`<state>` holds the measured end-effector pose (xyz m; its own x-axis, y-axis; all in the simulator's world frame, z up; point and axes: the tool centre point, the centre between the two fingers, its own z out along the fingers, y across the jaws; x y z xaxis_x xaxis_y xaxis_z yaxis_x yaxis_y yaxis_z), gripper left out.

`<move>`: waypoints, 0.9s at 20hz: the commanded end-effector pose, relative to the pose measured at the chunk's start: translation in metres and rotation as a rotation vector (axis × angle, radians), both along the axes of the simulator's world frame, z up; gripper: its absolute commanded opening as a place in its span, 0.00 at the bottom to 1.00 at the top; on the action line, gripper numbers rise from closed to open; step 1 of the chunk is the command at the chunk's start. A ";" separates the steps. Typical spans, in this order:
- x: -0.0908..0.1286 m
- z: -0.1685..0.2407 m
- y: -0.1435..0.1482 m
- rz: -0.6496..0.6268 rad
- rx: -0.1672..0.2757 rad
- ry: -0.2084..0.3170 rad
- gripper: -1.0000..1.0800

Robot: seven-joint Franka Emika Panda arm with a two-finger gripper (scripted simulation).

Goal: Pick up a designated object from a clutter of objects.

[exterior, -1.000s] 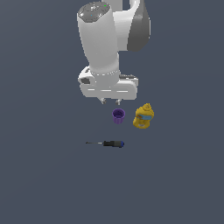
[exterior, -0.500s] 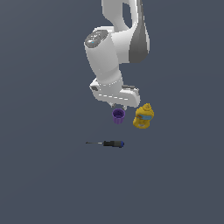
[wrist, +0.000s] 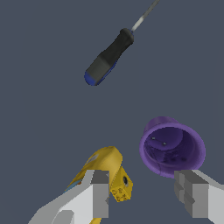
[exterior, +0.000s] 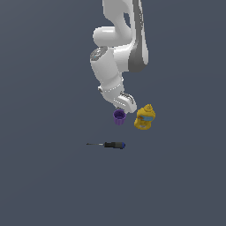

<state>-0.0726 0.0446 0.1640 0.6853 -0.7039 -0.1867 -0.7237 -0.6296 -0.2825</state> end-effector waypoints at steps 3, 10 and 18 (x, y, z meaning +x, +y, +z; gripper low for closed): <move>-0.021 -0.023 -0.002 -0.165 0.016 0.030 0.62; -0.053 -0.050 -0.011 -0.371 0.011 0.073 0.62; -0.075 -0.064 -0.020 -0.494 -0.003 0.100 0.62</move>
